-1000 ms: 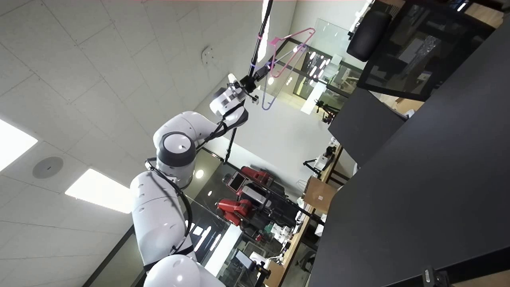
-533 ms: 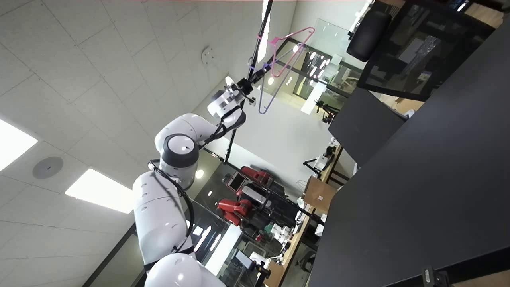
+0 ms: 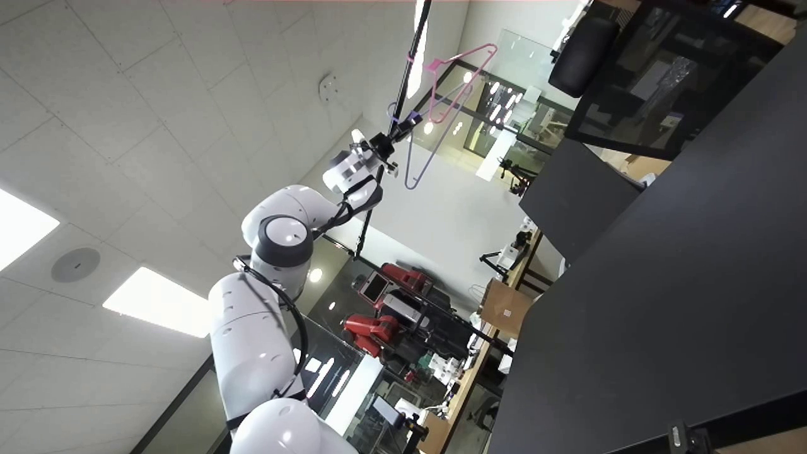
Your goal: Unhook the hanger from the rail
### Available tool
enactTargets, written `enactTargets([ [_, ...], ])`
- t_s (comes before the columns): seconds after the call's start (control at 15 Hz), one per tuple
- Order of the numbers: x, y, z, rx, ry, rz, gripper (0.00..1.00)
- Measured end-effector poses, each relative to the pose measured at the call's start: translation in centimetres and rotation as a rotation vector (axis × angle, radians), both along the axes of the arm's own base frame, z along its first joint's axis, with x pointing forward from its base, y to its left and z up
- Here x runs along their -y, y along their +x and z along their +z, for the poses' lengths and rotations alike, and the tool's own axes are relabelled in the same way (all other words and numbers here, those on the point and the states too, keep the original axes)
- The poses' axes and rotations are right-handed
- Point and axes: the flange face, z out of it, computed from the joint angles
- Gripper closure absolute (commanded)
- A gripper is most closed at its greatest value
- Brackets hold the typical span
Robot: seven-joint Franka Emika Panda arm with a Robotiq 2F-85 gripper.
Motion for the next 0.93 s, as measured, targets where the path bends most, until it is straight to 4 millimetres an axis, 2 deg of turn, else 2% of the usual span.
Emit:
enactTargets([
  [0.4,-2.9,-0.9,0.3,-0.016,-0.015,0.044,0.98],
  [0.93,-4.3,-2.1,0.7,-0.024,-0.087,0.061,0.98],
])
